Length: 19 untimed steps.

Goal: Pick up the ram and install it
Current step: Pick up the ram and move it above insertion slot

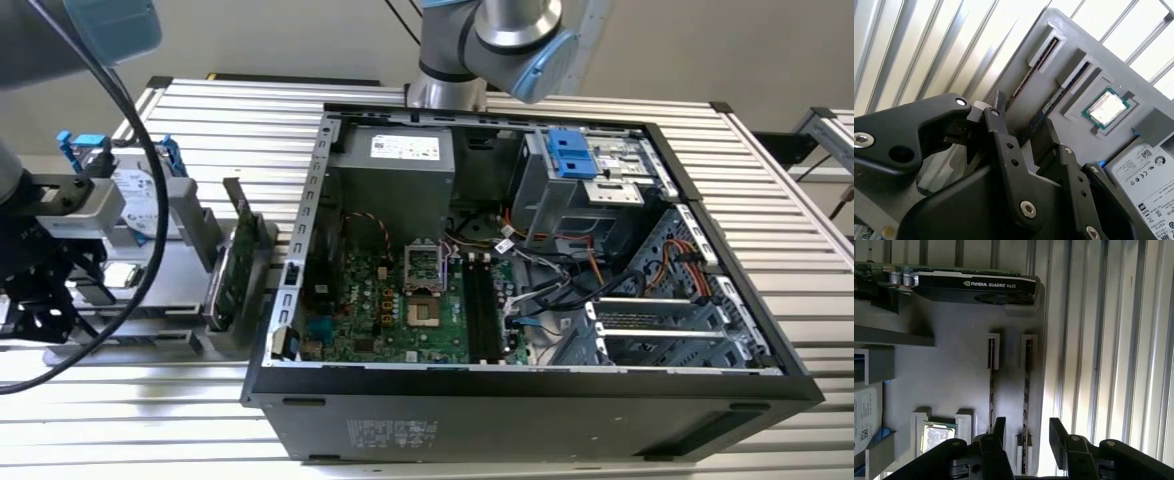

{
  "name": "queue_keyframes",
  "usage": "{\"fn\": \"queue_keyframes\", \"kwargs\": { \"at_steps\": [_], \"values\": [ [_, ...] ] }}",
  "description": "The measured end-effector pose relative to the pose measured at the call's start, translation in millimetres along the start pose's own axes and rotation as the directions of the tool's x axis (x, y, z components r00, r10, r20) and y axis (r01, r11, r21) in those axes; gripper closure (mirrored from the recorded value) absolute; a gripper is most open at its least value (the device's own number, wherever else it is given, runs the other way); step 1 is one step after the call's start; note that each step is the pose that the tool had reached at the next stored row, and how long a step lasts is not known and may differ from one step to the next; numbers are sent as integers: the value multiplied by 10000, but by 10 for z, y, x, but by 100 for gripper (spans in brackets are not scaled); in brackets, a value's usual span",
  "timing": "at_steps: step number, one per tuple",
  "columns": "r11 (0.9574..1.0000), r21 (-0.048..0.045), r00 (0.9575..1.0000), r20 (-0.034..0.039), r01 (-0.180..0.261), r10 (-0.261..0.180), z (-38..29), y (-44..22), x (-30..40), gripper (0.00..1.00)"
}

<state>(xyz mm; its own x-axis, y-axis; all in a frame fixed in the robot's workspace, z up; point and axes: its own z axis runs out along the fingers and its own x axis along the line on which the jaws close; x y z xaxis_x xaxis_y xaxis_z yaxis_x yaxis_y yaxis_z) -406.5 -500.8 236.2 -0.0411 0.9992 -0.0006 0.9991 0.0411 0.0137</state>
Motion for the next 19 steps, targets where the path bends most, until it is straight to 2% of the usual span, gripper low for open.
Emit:
{"fn": "queue_keyframes", "kwargs": {
  "at_steps": [12, 19],
  "values": [
    [10000, 0, 10000, 0, 0, 0, 31, 5, -25, 0],
    [10000, 0, 10000, 0, -1, 1, 79, 19, -46, 0]
  ]
}}
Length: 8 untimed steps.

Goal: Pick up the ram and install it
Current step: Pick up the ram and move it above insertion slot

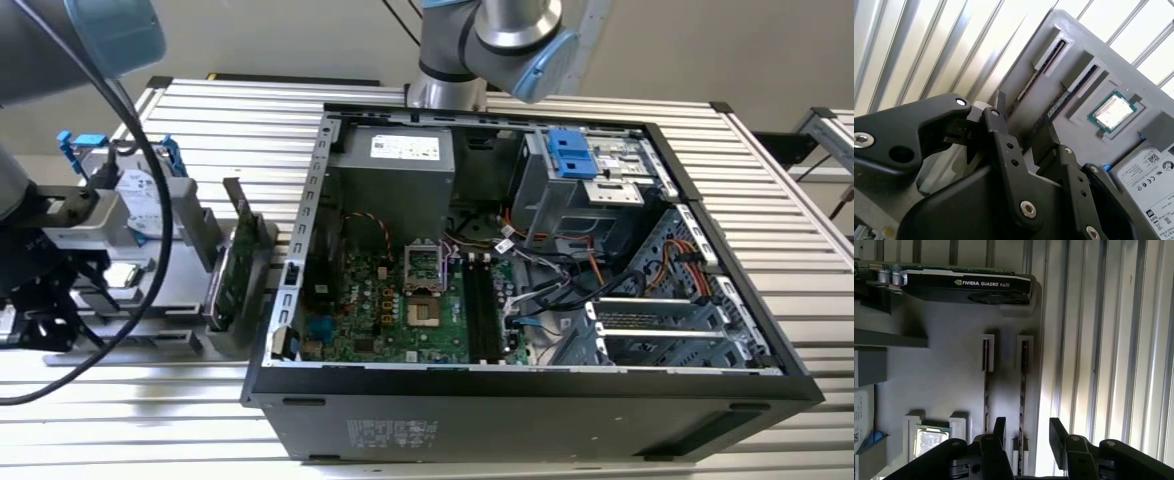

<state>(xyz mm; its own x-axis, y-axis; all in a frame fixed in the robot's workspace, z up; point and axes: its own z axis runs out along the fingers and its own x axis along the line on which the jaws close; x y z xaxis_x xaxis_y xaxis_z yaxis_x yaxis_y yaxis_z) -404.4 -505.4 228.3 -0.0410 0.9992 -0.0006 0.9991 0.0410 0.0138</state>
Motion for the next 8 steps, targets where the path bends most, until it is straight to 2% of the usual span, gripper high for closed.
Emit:
{"fn": "queue_keyframes", "kwargs": {
  "at_steps": [8],
  "values": [
    [10000, 0, 10000, 1, -1, 1, 74, 38, -19, 0]
  ]
}}
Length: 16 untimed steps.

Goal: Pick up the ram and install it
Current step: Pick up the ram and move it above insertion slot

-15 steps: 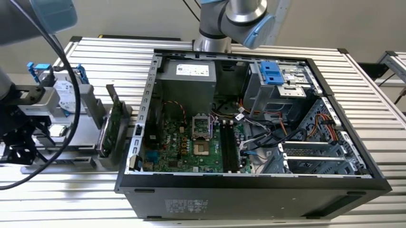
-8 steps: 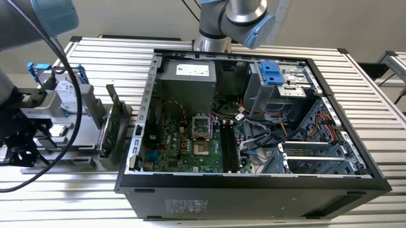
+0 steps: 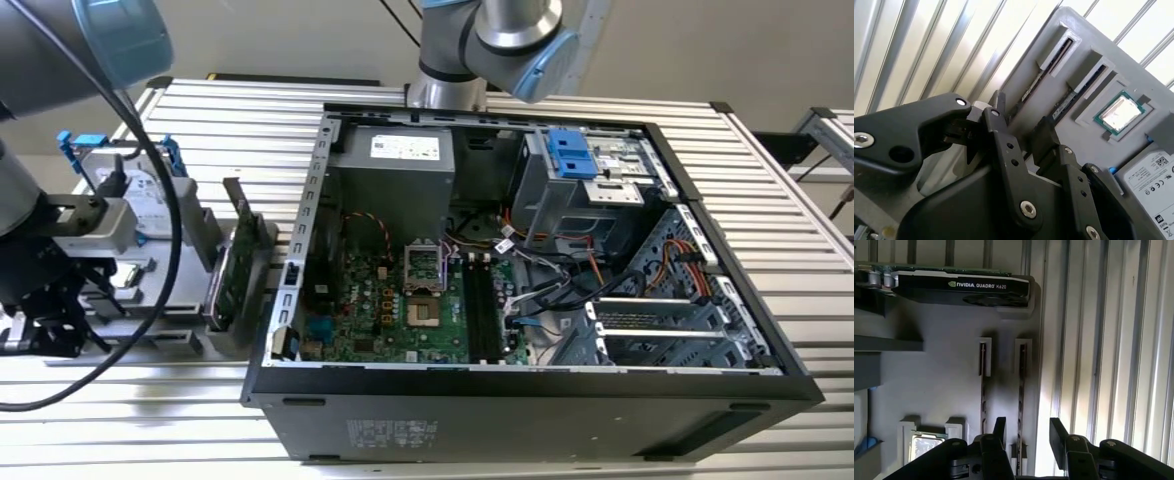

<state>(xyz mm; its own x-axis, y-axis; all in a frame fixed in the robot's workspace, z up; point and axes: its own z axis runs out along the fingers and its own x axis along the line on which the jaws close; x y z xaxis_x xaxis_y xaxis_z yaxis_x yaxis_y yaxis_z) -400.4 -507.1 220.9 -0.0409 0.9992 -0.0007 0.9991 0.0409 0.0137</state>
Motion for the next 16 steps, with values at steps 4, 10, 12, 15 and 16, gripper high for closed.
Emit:
{"fn": "queue_keyframes", "kwargs": {
  "at_steps": [4, 10, 12, 15, 16],
  "values": [
    [10000, 0, 10000, 0, -1, 1, 42, 12, -2, 0],
    [10000, 2, 10000, 41, 2, -2, 106, 14, 16, 0],
    [10000, 2, 10000, 53, 1, -1, 124, 14, 36, 0],
    [10000, 2, 10000, 62, 1, -1, 147, 16, 76, 0],
    [10000, 0, 10000, 62, 1, -1, 156, 16, 84, 0]
  ]
}}
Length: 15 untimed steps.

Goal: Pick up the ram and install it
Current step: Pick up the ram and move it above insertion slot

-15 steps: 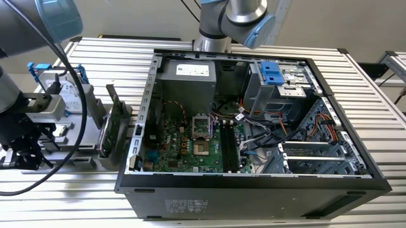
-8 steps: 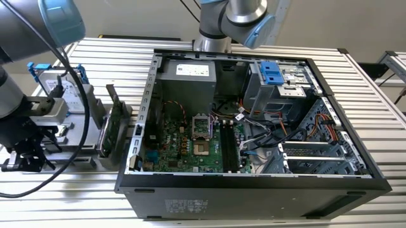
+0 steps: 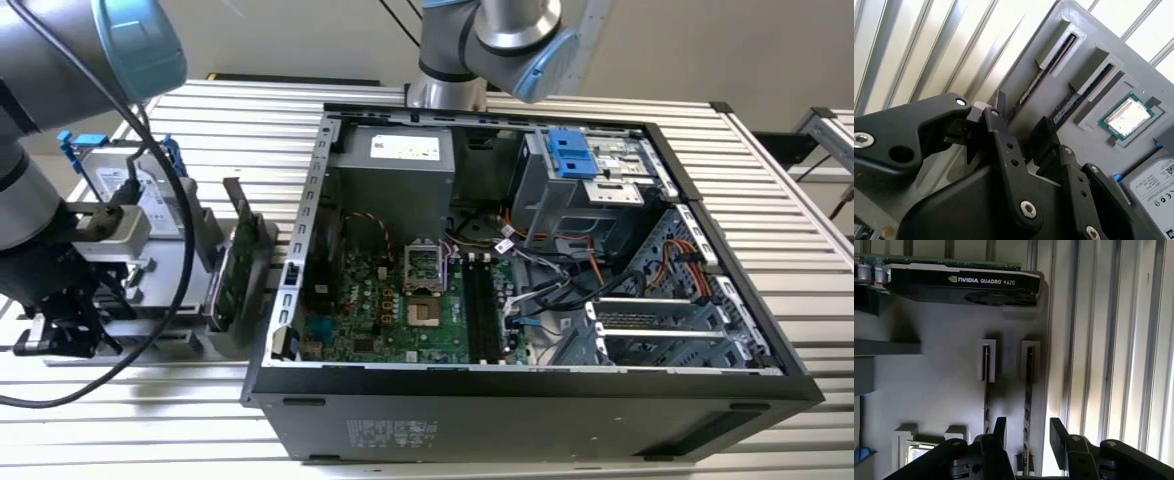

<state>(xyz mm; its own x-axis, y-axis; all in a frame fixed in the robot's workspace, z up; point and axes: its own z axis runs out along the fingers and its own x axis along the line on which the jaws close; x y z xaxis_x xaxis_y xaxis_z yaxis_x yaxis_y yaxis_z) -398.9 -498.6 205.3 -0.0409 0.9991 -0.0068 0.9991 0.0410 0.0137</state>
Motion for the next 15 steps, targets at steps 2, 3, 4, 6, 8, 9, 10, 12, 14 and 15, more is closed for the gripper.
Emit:
{"fn": "queue_keyframes", "kwargs": {
  "at_steps": [2, 3, 4, 6, 8, 9, 10, 12, 14, 15],
  "values": [
    [10000, 1, 10000, 1, 1, -1, 18, 0, 7, 0],
    [10000, 3, 10000, 3, 1, -1, 26, -3, 8, 0],
    [10000, 3, 10000, 7, 1, -1, 33, -4, 8, 0],
    [10000, 4, 10000, 13, 0, 0, 47, -6, 9, 0],
    [10000, 3, 10000, 18, 1, -1, 61, -6, 9, 0],
    [10000, 3, 10000, 19, 1, -1, 69, -7, 9, 0],
    [10000, 4, 10000, 20, 0, 0, 75, -10, 9, 0],
    [10000, 4, 10000, 21, 1, -1, 84, -11, 9, 0],
    [10000, 4, 10000, 21, 1, -1, 88, -12, 8, 0],
    [10000, 2, 10000, 20, 0, 0, 92, -12, 5, 0]
  ]
}}
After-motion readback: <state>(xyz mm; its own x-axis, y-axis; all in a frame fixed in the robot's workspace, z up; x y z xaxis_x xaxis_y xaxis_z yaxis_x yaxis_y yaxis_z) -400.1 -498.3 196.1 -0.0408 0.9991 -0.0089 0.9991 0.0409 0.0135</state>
